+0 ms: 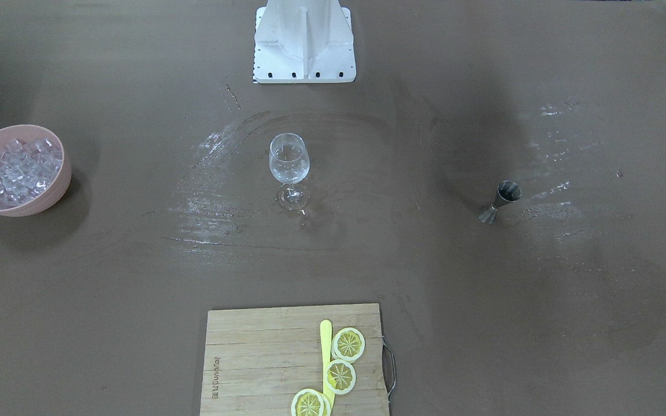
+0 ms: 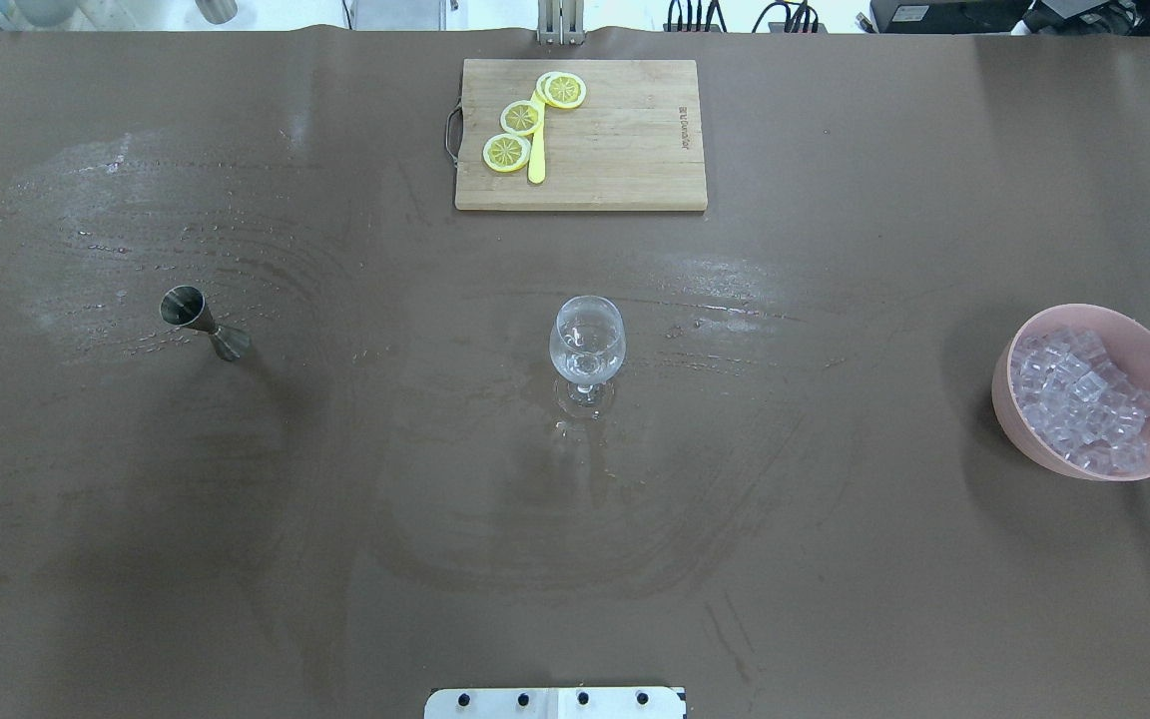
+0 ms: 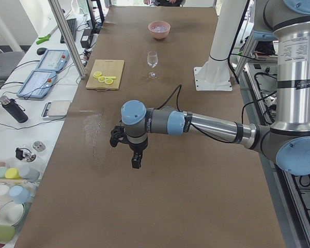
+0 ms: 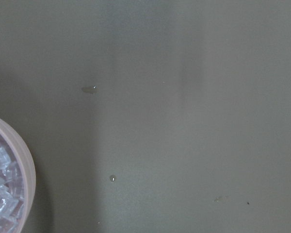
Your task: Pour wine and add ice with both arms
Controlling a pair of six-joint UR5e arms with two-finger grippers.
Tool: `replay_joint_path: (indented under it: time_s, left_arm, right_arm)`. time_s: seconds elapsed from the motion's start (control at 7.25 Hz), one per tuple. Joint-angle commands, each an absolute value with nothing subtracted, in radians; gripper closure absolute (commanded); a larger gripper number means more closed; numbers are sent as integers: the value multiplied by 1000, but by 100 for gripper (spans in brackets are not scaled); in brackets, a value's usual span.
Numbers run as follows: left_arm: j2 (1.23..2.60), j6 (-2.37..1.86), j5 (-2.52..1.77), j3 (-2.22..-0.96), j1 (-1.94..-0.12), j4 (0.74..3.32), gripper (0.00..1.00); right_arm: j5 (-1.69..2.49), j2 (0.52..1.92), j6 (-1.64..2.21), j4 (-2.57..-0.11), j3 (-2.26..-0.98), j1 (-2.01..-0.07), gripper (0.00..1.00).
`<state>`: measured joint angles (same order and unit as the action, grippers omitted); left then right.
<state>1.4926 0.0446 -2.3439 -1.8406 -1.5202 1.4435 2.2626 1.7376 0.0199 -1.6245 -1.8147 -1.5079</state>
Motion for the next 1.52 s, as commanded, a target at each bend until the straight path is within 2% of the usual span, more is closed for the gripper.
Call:
replay_joint_path:
  time_s: [0.0,1.1,1.38]
  left_arm:
    - [1493,43,-2342,-1841,-1520,1442,2]
    - [1493,45,-2344,-1868,-1520,1460,2]
    - [1494,41,-2344,-1856,-1520,1466,2]
  right_arm:
    - [2263,1740,20,-1624,-1815,-1508,0]
    - [2266,1717,28,-1623,-1848,-1505,0]
    - [2261,1688,32,-1621,-1923,-1506,0]
